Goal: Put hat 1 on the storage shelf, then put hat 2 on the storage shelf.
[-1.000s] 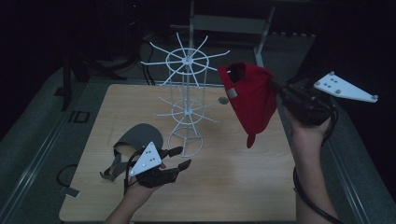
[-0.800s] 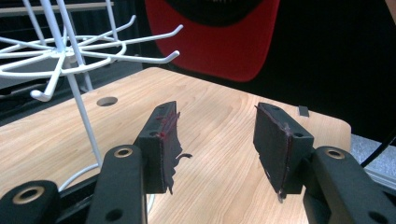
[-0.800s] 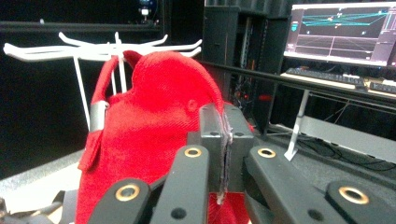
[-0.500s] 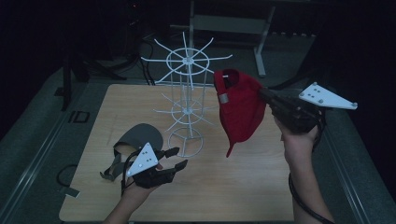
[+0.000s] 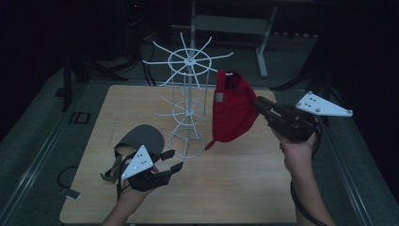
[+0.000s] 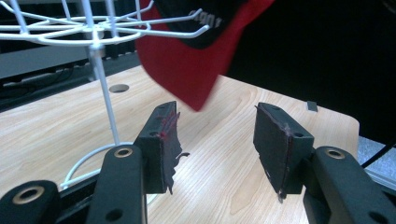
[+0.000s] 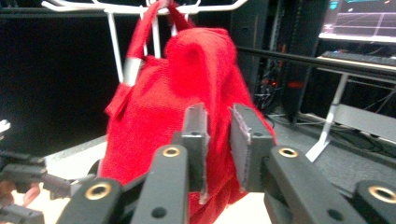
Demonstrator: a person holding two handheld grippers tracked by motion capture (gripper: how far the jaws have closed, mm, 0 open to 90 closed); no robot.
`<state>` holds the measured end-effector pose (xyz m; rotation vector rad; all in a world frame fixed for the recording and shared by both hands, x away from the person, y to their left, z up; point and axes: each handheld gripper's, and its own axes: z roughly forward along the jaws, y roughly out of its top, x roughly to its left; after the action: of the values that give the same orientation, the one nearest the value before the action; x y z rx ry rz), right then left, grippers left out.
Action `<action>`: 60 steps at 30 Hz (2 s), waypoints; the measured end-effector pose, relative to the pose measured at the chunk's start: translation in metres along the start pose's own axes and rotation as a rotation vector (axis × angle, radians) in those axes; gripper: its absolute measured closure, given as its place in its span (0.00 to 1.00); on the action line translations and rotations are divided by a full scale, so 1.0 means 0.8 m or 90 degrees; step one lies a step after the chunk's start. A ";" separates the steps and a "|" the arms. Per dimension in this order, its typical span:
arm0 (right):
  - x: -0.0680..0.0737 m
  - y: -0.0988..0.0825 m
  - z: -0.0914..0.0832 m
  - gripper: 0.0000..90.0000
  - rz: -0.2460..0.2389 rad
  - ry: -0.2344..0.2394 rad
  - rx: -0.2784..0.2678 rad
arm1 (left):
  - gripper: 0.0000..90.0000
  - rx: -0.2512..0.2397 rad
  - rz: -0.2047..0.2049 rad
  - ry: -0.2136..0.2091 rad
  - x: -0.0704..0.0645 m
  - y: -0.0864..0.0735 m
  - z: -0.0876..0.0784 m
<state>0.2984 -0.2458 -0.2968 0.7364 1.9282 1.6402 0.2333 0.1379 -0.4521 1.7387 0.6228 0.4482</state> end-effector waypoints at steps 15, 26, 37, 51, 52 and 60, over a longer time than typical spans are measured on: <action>0.008 -0.011 -0.022 0.64 -0.016 0.016 0.017 | 0.56 -0.003 -0.007 0.023 0.004 -0.002 -0.018; -0.006 -0.061 -0.043 0.36 0.009 0.010 0.070 | 0.56 0.003 -0.010 0.063 0.018 -0.014 -0.047; -0.022 -0.136 -0.051 0.13 0.050 0.030 0.135 | 0.56 0.012 -0.043 0.132 0.042 -0.051 -0.086; -0.044 -0.240 -0.066 0.17 0.086 -0.016 0.203 | 0.55 0.068 -0.083 0.214 0.078 -0.107 -0.123; -0.044 -0.240 -0.066 0.17 0.086 -0.016 0.203 | 0.54 0.072 -0.092 0.220 0.081 -0.111 -0.125; -0.054 -0.287 -0.075 0.17 0.096 -0.048 0.229 | 0.37 0.181 -0.128 0.268 0.101 -0.151 -0.127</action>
<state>0.2703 -0.3474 -0.5134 1.0907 2.1848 1.3372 0.2150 0.2873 -0.5457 1.8353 1.1994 0.6125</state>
